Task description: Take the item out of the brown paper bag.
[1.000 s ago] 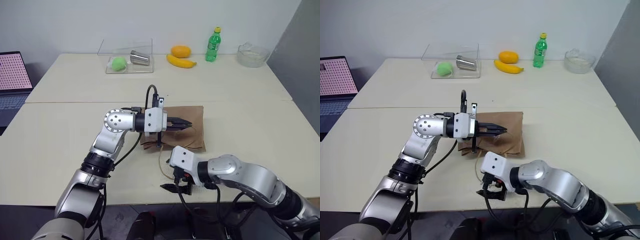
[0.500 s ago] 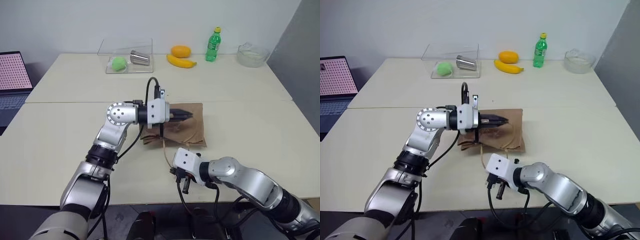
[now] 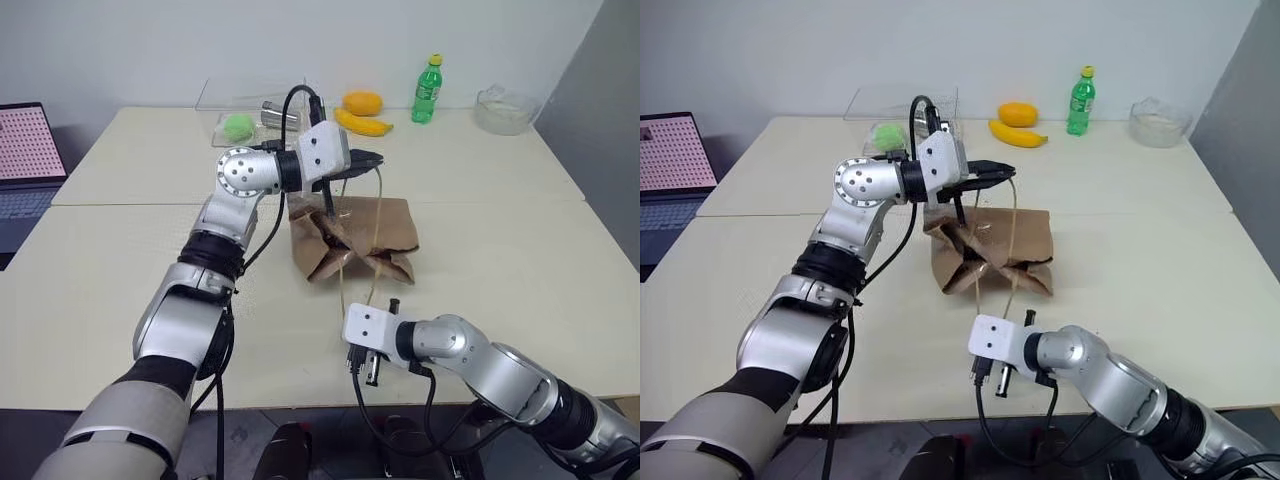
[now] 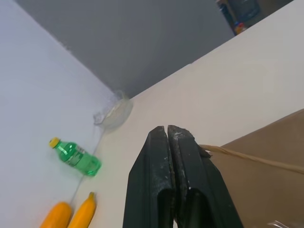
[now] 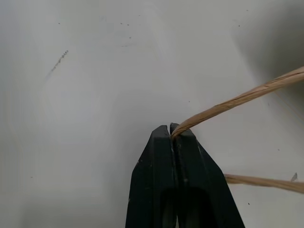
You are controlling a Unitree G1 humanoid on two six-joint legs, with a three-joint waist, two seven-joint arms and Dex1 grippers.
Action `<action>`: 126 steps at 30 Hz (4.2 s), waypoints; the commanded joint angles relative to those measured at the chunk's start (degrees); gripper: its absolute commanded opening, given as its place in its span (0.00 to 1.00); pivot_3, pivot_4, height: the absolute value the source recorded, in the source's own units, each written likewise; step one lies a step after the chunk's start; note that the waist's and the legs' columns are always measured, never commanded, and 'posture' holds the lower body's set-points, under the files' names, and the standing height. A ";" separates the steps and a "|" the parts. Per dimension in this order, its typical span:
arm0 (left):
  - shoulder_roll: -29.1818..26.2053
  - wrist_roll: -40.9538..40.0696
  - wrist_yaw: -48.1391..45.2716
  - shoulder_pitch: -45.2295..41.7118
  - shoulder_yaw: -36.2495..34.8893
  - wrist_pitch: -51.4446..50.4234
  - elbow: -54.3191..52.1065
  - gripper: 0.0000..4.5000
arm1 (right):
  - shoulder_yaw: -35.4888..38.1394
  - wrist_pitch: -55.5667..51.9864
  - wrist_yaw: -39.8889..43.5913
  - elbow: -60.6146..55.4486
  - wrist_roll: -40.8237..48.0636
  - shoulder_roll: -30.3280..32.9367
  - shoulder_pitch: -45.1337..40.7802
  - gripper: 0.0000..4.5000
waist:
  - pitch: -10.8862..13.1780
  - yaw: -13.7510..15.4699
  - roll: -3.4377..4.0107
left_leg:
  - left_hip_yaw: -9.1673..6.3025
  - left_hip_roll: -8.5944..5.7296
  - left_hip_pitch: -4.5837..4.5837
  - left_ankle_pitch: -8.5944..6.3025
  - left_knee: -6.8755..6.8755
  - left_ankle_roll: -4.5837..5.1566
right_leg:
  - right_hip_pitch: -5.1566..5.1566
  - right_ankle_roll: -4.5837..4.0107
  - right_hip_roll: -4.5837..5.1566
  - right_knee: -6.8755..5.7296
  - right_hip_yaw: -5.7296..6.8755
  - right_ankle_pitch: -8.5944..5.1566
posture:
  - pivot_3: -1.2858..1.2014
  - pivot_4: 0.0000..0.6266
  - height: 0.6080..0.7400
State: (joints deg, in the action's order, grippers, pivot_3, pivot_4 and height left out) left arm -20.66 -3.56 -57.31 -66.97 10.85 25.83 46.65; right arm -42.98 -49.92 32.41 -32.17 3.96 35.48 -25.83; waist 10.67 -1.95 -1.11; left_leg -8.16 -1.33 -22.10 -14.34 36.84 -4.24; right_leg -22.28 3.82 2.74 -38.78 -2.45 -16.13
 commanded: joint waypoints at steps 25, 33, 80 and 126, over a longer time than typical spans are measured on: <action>-1.10 -12.84 -18.20 -1.40 -6.46 -15.85 -10.79 0.00 | 6.58 -2.98 3.07 -1.47 -3.49 -5.51 1.03 0.36 | 0.02 -1.34 -0.01 | -0.06 -0.08 -0.02 0.00 -0.03 -0.01 | -0.03 0.09 0.12 -0.12 0.05 -0.06 | 0.52 0.24 1.00; -2.56 -13.36 -19.23 3.99 -5.94 -25.70 -21.97 0.00 | 13.51 -8.94 6.86 -10.10 0.69 -2.87 -2.53 0.91 | 0.05 -1.23 0.00 | -0.13 -0.09 -0.05 0.00 -0.01 -0.01 | -0.03 0.07 0.11 -0.10 0.07 -0.04 | 0.52 0.24 1.00; -0.59 -19.19 -9.00 3.51 -11.47 -38.66 -27.58 0.00 | 0.80 7.46 -0.44 23.46 -18.11 -9.54 -26.42 0.91 | 0.06 -1.49 0.00 | 0.03 -0.11 -0.83 0.13 0.04 -0.24 | -0.97 -0.23 0.16 -0.25 0.00 0.13 | 0.52 0.24 1.00; -1.67 -13.97 -6.32 3.60 -11.73 -30.54 -19.35 0.00 | 16.45 20.44 24.66 19.36 -15.59 -11.12 -24.74 0.72 | 0.05 -2.68 0.01 | 0.02 -0.18 -0.85 0.16 0.08 -0.29 | -1.00 -0.26 0.22 -0.28 0.00 0.17 | 0.52 0.24 1.00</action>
State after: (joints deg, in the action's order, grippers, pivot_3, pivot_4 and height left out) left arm -21.82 -17.71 -64.16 -61.79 -0.36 -6.26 27.85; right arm -30.93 -29.56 54.84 -7.79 -15.13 23.81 -50.02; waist 10.73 -4.63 -1.11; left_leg -8.14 -1.53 -22.95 -14.18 36.92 -4.52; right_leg -23.28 3.56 2.97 -39.07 -2.46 -15.96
